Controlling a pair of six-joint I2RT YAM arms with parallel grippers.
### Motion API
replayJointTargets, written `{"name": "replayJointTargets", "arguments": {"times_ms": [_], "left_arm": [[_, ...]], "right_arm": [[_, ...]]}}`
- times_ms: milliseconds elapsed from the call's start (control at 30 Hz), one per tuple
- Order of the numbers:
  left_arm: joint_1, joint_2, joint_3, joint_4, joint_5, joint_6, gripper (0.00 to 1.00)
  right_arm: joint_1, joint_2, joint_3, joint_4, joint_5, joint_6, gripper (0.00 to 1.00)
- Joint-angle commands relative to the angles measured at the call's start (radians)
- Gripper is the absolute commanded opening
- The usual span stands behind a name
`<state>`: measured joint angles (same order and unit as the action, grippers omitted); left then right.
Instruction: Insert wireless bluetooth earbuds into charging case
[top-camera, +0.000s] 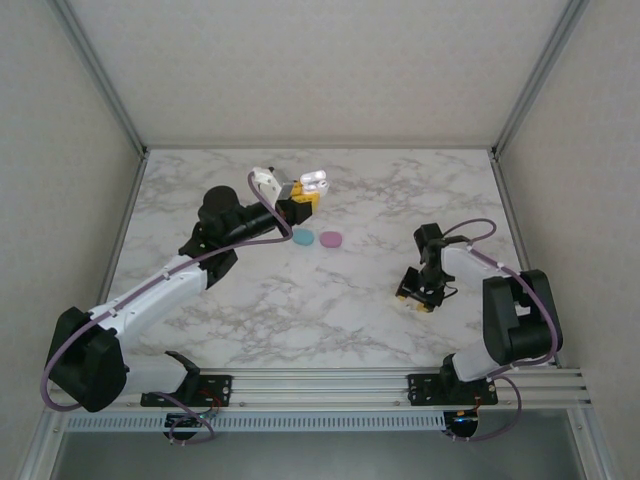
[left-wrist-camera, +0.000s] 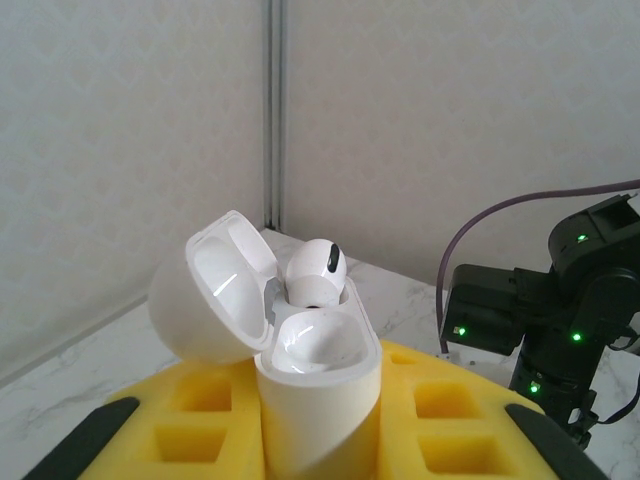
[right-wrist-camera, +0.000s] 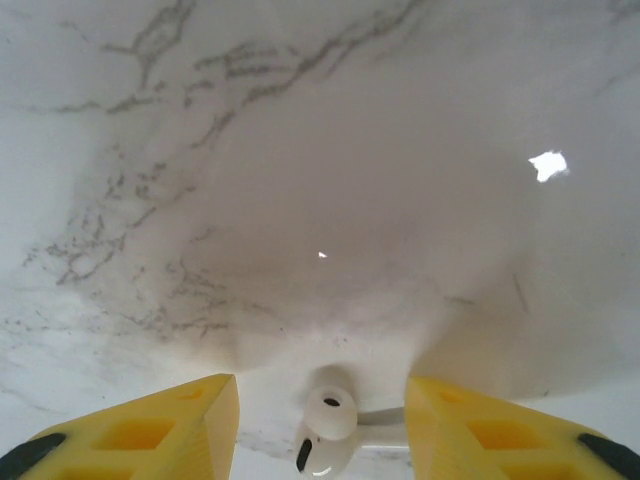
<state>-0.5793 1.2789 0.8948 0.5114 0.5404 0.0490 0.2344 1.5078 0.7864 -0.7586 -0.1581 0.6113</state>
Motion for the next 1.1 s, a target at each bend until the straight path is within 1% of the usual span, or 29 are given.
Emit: {"name": "replayJointTargets", "arguments": {"times_ms": [0, 267, 433, 533, 800, 967, 1067], "left_arm": [[-0.008, -0.032, -0.010, 0.021, -0.001, -0.005, 0.00], [-0.009, -0.042, -0.022, 0.021, -0.005, -0.003, 0.00], [-0.007, -0.043, -0.022, 0.019, -0.008, -0.001, 0.00], [-0.008, -0.040, -0.019, 0.019, -0.007, -0.003, 0.00], [-0.008, -0.032, -0.011, 0.018, -0.006, -0.008, 0.00], [-0.008, -0.030, -0.010, 0.016, -0.008, -0.011, 0.00], [-0.009, -0.031, -0.006, 0.010, -0.010, -0.009, 0.00]], "right_arm": [[0.018, -0.032, -0.022, -0.033, -0.023, 0.035, 0.48], [0.068, -0.041, -0.005, -0.049, -0.042, 0.059, 0.48], [0.075, -0.060, 0.029, -0.109, 0.062, 0.054, 0.48], [0.078, -0.053, 0.046, -0.129, 0.096, 0.011, 0.48], [0.115, 0.020, 0.113, -0.155, 0.123, -0.157, 0.48], [0.124, 0.071, 0.138, -0.156, 0.106, -0.234, 0.48], [0.126, 0.095, 0.142, -0.162, 0.116, -0.252, 0.48]]}}
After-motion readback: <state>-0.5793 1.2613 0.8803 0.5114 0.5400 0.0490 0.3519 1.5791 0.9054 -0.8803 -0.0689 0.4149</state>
